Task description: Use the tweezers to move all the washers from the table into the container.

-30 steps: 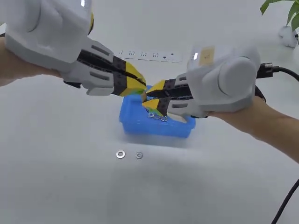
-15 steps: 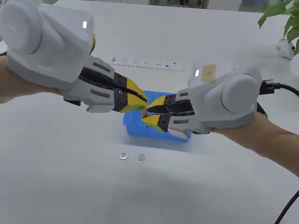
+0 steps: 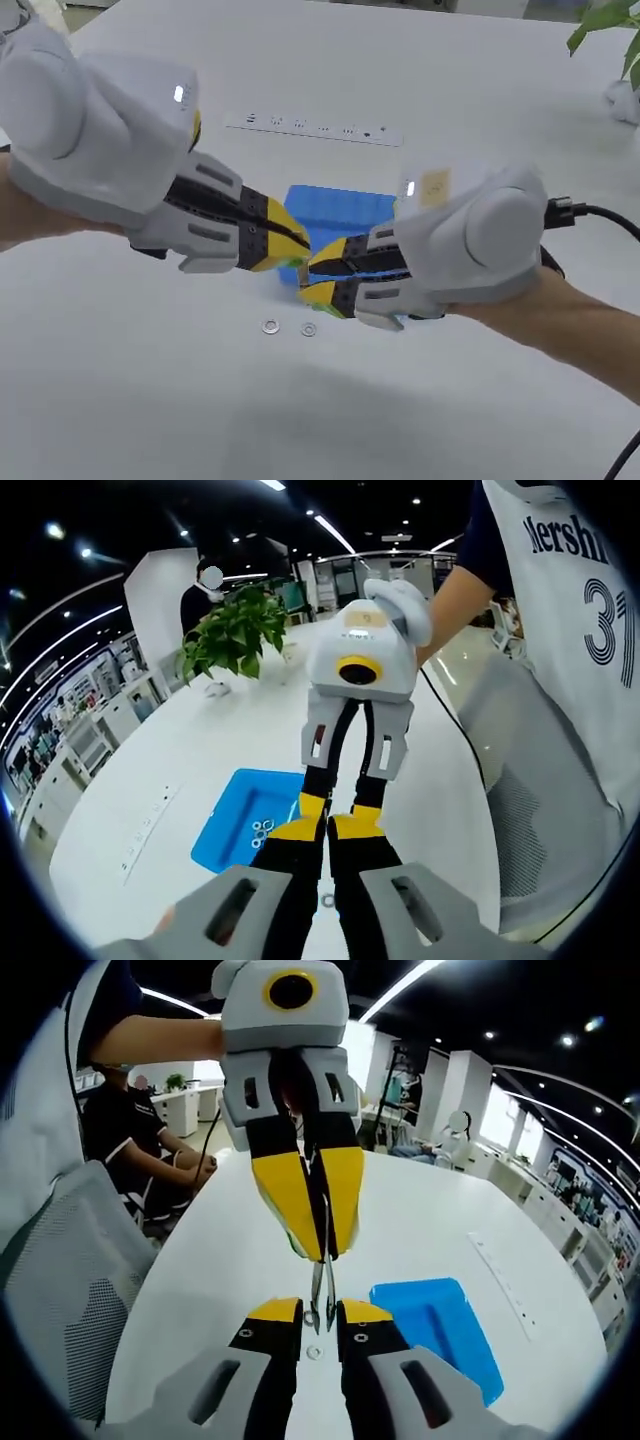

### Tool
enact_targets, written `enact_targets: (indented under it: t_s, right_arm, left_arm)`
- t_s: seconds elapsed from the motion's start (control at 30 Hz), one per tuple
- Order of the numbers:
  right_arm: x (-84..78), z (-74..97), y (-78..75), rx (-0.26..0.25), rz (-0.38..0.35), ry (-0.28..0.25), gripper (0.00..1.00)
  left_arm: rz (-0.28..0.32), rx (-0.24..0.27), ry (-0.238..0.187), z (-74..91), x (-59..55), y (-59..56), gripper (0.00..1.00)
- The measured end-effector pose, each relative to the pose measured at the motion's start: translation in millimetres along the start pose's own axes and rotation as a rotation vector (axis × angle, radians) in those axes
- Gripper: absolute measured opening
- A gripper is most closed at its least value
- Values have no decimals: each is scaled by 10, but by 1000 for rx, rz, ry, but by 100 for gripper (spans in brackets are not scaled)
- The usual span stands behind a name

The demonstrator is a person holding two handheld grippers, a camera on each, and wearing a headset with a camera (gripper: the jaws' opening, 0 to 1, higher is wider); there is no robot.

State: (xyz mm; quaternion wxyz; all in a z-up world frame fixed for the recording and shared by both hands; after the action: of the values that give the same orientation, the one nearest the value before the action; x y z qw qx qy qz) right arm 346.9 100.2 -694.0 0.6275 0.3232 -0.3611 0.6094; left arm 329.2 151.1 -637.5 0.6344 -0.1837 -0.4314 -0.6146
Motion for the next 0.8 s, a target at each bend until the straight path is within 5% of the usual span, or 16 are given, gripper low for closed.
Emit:
enact_targets:
  t_s: [0.33,0.8]
  right_arm:
    - [-101,-118,-29,4,-8,17,12]
    - [-324,-217,23,0,-51,29,12]
  left_arm:
    - [30,-27,-19,-66,-65,-11,6]
    - [65,-72,17,-198,-274,-86,6]
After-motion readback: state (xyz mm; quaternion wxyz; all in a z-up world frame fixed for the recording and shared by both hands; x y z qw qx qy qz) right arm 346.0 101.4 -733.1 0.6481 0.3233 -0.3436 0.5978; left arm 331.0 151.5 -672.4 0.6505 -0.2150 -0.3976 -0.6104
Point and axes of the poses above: the centre of the closed fingertips' face, and the gripper's own axes: z roughly backward along the fingers, y roughly to its left, x roughly out of its top, the point moved 5 cm from there along z, roughly backward along the fingers, and after that the axes turned 9 degrees about -z, right-handed, at the moved point
